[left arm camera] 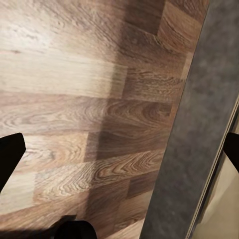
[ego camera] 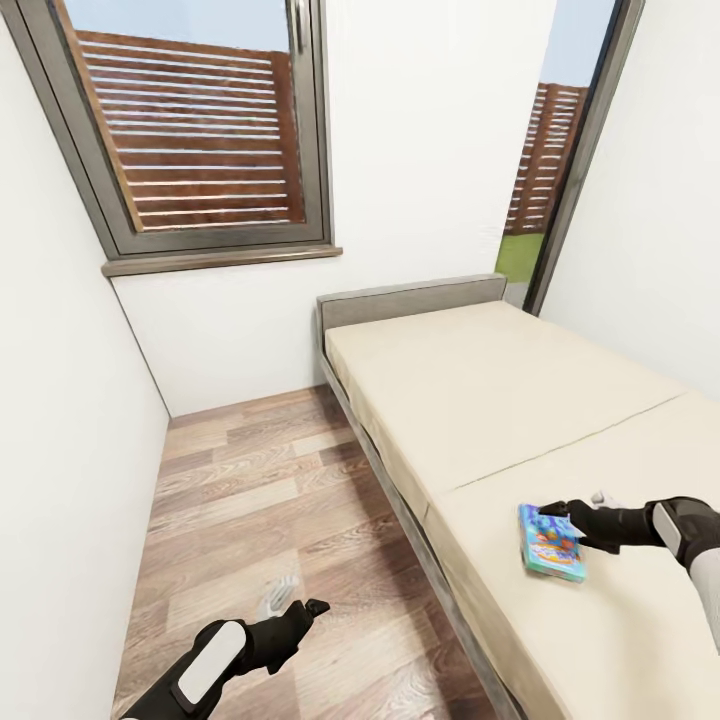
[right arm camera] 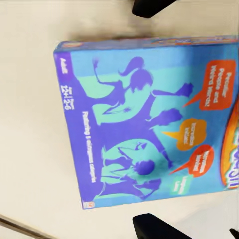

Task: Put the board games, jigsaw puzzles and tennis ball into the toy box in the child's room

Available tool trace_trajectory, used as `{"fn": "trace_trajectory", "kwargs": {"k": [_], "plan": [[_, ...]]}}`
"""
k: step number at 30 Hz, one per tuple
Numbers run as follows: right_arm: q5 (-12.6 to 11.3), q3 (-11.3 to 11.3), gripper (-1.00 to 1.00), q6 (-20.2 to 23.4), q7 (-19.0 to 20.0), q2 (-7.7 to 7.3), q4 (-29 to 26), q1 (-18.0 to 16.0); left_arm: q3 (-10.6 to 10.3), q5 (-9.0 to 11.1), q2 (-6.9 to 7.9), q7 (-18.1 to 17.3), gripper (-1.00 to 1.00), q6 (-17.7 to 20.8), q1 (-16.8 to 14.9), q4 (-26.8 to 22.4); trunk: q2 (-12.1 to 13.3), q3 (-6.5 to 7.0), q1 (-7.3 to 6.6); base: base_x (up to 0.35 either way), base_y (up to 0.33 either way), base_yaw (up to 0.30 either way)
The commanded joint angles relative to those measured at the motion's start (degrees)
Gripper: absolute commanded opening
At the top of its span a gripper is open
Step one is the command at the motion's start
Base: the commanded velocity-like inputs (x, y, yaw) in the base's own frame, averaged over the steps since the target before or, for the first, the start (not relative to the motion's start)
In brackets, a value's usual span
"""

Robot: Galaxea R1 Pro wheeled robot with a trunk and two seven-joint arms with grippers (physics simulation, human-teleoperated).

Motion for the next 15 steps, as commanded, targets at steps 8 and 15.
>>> {"fn": "trace_trajectory", "kwargs": {"k": [8,15], "plan": [[0.5,6.7,1.00,0.1,5.9,0.53,0.5,0.0,-0.3,0.5,0.07,0.3,1.00,0.0,0.0,-0.1,0.0,-0.06,0.00,0.000,0.000,0.066],[0.5,7.7,1.00,0.0,7.3,0.57,-0.5,0.0,-0.3,0.5,0.05,0.3,1.00,0.0,0.0,-0.1,0.0,-0.06,0.00,0.000,0.000,0.148]]}}
